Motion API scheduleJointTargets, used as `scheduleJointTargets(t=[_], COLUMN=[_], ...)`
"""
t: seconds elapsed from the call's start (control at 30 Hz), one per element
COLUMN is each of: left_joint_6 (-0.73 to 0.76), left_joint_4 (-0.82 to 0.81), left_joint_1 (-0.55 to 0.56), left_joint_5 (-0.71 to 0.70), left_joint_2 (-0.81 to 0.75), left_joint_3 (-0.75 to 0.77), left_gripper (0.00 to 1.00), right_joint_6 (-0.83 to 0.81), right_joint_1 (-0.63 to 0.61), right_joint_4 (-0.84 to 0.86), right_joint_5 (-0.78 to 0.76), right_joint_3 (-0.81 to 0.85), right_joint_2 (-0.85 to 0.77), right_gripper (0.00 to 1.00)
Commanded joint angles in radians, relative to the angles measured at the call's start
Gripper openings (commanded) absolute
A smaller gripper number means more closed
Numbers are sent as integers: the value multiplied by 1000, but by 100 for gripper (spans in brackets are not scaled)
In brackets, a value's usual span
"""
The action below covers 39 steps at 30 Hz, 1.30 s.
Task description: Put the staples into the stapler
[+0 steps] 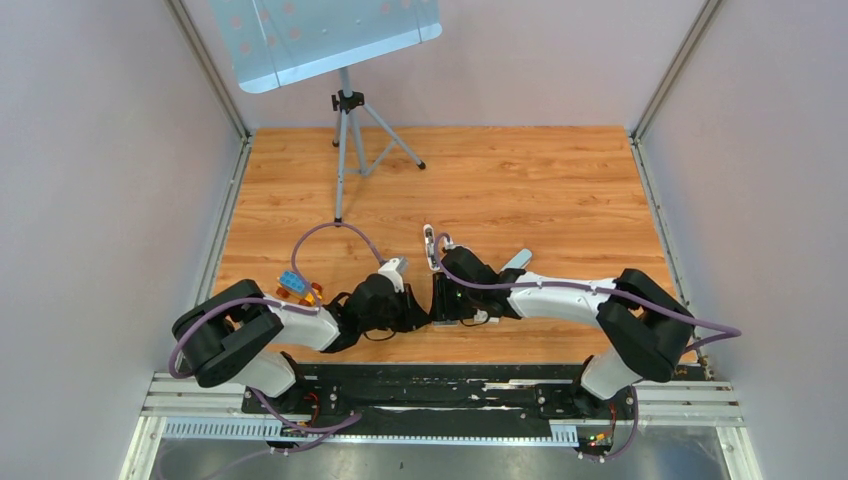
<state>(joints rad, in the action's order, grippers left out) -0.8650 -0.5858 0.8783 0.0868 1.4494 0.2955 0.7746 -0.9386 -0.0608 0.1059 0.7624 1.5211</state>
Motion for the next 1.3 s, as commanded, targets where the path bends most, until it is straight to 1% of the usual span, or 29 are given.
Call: scheduleJointTargets(t=[0.0,0.57,0.87,1.13,1.2,1.27], left_joint_6=[-14,-47,-41,-40,-40,-39], left_joint_4=[-64,-209,-213,-218,-218,-216], left_joint_1=[-6,-4,-4,-4,-4,-4], left_joint_5=[3,37,32,30,30,28], left_joint_2=[11,77,86,91,91,86], left_joint_3=[-23,-42,-43,-47,-48,-48], left_gripper=[3,3,3,3,3,3], right_joint_6=[16,29,31,27,18,-1], right_joint_1=[-20,-24,-24,-23,-24,-25], right_joint_4=[-7,32,20,11,-12,-55], right_joint_5=[-20,16,5,2,-13,-47], right_joint_3=[16,21,9,8,10,23], right_joint_2=[19,18,-43,-65,-62,-60], right_gripper=[45,44,44,44,43,40])
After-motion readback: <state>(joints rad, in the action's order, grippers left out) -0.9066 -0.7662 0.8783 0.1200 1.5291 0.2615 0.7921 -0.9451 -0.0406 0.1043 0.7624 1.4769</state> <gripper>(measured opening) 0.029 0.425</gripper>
